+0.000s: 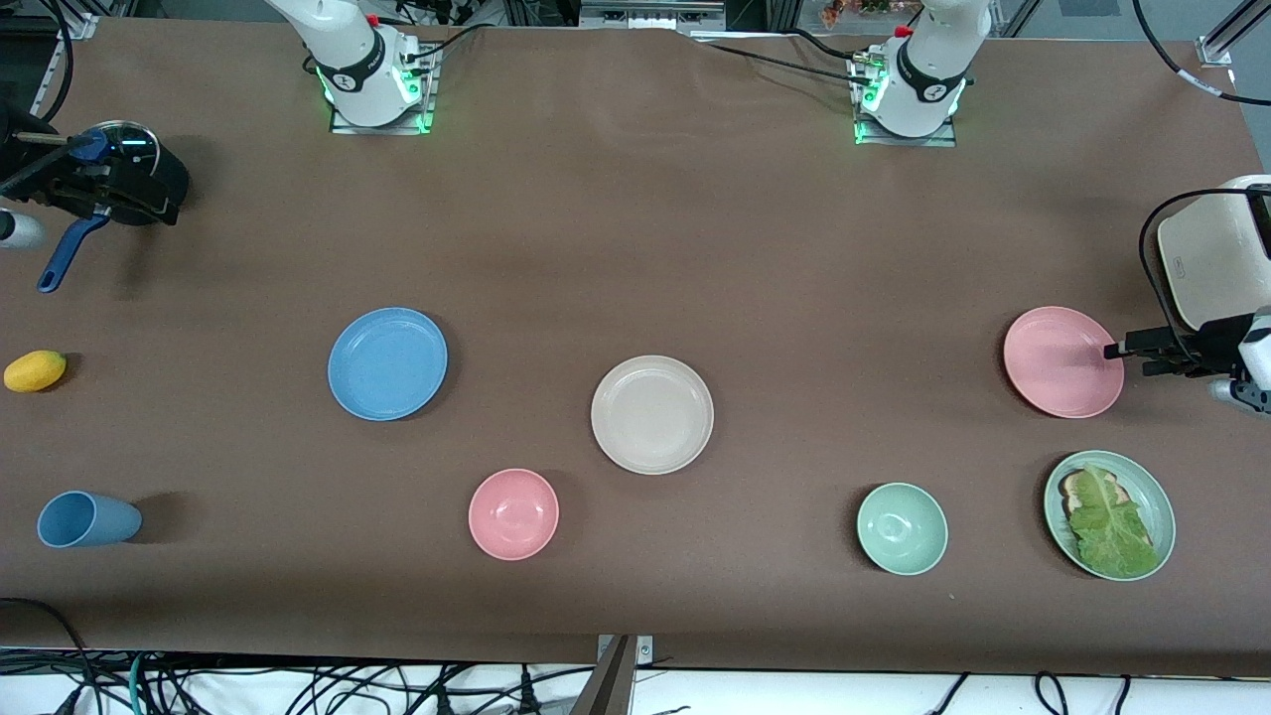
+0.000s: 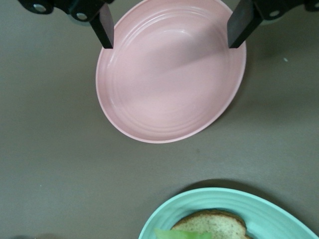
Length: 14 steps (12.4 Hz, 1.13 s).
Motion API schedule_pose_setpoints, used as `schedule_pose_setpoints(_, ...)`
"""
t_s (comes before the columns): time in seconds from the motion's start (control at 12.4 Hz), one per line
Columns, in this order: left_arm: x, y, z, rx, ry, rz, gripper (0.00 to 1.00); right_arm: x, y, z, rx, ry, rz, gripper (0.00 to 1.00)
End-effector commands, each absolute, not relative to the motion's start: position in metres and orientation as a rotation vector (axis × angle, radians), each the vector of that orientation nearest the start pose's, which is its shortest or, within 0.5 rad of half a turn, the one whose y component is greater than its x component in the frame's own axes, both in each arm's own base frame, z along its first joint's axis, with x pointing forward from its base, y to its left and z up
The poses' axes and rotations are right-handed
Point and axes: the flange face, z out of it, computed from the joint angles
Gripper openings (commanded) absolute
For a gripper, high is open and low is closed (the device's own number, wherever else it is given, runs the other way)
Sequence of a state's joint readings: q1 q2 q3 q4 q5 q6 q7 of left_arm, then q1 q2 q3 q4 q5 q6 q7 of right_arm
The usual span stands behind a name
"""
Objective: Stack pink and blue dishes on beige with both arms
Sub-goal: 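Move the left gripper down to the rim of the pink plate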
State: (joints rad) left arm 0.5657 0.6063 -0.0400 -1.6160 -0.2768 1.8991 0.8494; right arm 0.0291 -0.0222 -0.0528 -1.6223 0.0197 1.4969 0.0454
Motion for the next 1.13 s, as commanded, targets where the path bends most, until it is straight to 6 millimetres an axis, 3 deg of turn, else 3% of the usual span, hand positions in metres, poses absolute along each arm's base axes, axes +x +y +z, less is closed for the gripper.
schedule_pose_setpoints(0.0, 0.583, 0.328, 0.238, -3.562, 0.393, 0.073, 1.0, 0.533, -0.008, 0.615, -3.12, 0.097, 0.168, 1.0)
schedule_pose_setpoints(0.24, 0.576, 0.334, 0.215, -3.615, 0.416, 0.04, 1.0, 0.53, -0.009, 0.615, -3.12, 0.09, 0.192, 1.0)
schedule_pose_setpoints(0.48, 0.57, 0.341, 0.203, -3.63, 0.401, 0.049, 1.0, 0.524, -0.01, 0.62, -3.118, 0.094, 0.206, 1.0)
schedule_pose_setpoints(1.05, 0.549, 0.374, 0.2, -3.632, 0.391, -0.012, 1.0, 0.525, -0.01, 0.62, -3.115, 0.105, 0.197, 1.0)
